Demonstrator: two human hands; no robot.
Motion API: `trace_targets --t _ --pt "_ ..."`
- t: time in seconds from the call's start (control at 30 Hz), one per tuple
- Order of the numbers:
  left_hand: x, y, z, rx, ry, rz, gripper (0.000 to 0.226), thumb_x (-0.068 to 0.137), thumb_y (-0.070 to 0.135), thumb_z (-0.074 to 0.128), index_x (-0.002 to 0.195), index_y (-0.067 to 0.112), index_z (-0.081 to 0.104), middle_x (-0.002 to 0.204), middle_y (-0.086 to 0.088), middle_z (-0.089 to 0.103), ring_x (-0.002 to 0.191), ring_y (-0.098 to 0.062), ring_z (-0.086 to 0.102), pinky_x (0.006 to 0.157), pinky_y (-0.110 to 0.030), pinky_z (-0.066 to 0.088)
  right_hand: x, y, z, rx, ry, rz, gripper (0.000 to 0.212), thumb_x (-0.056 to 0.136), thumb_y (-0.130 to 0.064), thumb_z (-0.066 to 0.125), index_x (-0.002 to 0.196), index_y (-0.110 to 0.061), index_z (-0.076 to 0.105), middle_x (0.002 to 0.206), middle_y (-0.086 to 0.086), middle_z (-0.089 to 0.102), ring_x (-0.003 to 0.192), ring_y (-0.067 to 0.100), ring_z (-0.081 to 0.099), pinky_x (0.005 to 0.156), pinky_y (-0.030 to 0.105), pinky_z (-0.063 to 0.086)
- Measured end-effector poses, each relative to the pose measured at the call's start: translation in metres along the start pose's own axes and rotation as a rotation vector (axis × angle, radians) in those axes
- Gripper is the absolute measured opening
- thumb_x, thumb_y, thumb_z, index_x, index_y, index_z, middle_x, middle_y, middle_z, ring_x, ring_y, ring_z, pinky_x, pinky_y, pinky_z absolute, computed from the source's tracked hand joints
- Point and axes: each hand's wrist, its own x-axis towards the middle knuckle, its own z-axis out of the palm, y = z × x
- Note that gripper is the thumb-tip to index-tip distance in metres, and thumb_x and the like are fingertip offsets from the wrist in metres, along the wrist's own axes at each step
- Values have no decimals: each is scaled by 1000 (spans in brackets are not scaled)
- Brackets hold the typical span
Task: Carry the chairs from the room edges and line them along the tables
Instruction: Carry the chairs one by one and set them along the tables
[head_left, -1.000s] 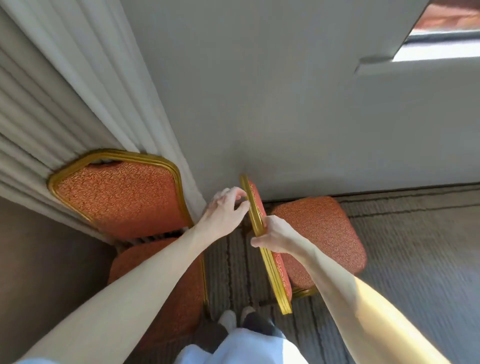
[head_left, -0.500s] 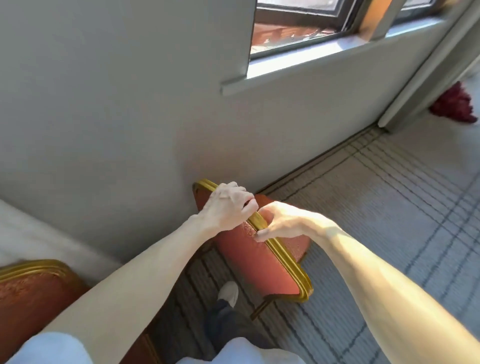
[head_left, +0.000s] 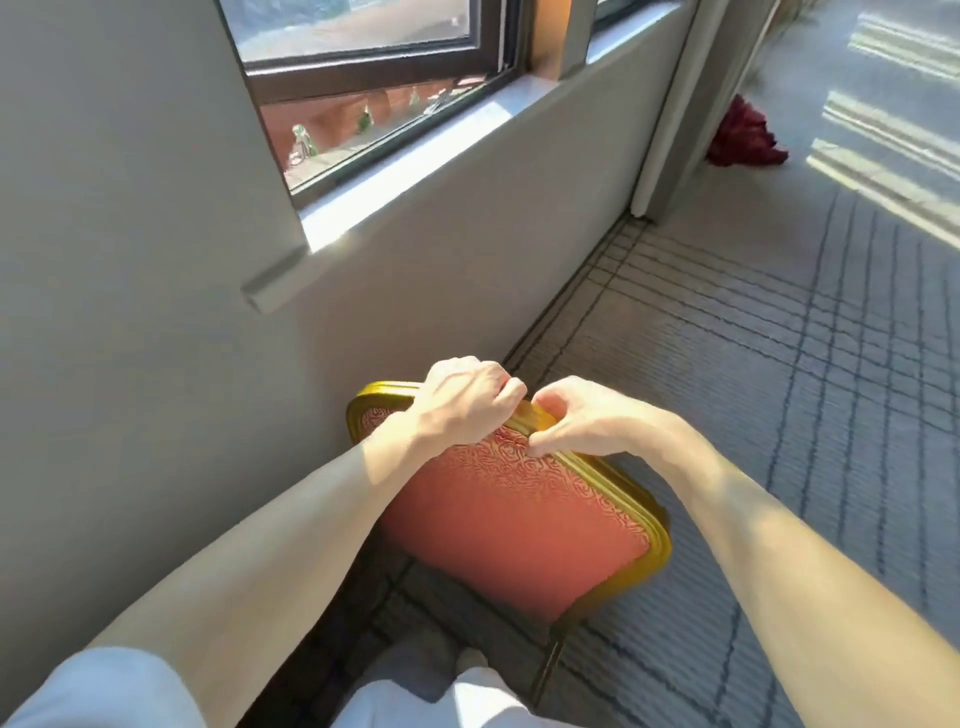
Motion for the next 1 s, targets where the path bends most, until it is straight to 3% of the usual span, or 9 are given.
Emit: trace_targets --t 0.07,0.2,0.3,0.6,0.8,1.0 --pt "27 1 -1 1 2 35 44 87 42 25 58 14 43 71 -2 61 73 -24 51 66 -33 33 9 2 -1 43 155 41 17 72 -35 68 79 -23 60 72 -4 65 69 17 64 59 33 49" --pt "76 9 -2 -79 9 54 45 94 35 38 55 13 39 59 1 47 67 -24 49 65 -34 36 43 9 -1 67 433 125 18 74 -36 65 84 -22 60 79 2 68 80 30 64 65 35 48" --pt "119 12 0 -87 6 61 46 94 36 37 57 10 43 59 -1 51 67 -24 50 63 -34 35 71 24 -21 41 572 139 21 76 -42 63 82 -23 65 79 3 71 83 32 66 67 35 47" --pt "266 26 15 -110 -14 117 49 93 42 34 60 8 47 64 -5 56 67 -24 51 64 -34 34 159 95 -117 1 538 134 25 83 -45 66 93 -22 68 91 4 72 89 31 66 70 36 47" --pt "365 69 31 -189 -86 266 48 93 45 37 62 10 50 69 -6 58 69 -26 58 59 -31 32 192 155 -198 -38 368 285 29 79 -44 67 94 -20 65 94 4 70 90 29 67 72 37 52" --pt "436 133 32 -242 -150 450 49 96 47 38 70 10 56 89 -20 69 86 -37 64 64 -34 37 182 203 -256 -54 420 434 28 76 -48 63 84 -22 61 93 8 71 91 31 67 69 35 51"
